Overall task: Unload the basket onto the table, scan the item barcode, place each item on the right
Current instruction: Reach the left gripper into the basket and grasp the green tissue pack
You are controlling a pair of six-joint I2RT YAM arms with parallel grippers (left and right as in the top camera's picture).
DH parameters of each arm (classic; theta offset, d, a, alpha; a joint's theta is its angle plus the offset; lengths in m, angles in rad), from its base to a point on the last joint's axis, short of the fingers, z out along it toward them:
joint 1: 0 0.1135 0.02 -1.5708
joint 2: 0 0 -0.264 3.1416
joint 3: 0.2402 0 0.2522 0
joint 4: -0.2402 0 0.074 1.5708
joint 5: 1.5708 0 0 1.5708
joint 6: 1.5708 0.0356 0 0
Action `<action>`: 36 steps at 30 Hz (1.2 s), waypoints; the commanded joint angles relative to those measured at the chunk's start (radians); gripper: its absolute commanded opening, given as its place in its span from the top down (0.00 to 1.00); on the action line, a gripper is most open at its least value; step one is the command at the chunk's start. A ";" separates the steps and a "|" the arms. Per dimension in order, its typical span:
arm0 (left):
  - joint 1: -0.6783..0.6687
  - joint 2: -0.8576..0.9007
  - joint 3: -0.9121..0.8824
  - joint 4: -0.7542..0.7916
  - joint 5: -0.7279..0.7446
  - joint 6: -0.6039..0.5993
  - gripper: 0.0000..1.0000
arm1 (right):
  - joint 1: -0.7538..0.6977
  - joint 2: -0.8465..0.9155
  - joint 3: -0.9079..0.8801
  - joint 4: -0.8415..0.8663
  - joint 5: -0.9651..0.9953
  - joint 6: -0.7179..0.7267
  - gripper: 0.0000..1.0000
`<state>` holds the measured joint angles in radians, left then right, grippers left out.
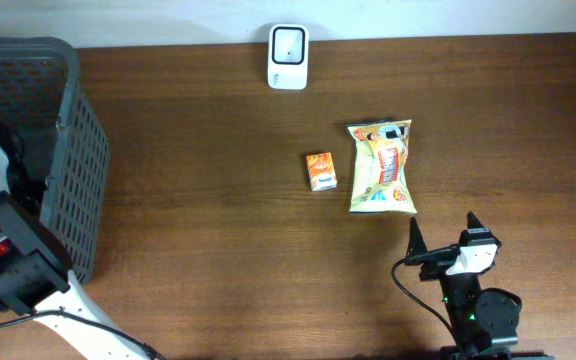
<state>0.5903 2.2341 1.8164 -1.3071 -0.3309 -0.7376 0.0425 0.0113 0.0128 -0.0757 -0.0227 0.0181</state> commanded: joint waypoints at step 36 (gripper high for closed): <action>0.061 0.009 0.493 -0.382 0.252 -0.015 1.00 | -0.005 -0.006 -0.007 -0.004 0.005 0.001 0.02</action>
<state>0.6502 2.2654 2.0727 -1.6444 -0.1818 -0.8833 0.0425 0.0120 0.0128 -0.0757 -0.0227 0.0189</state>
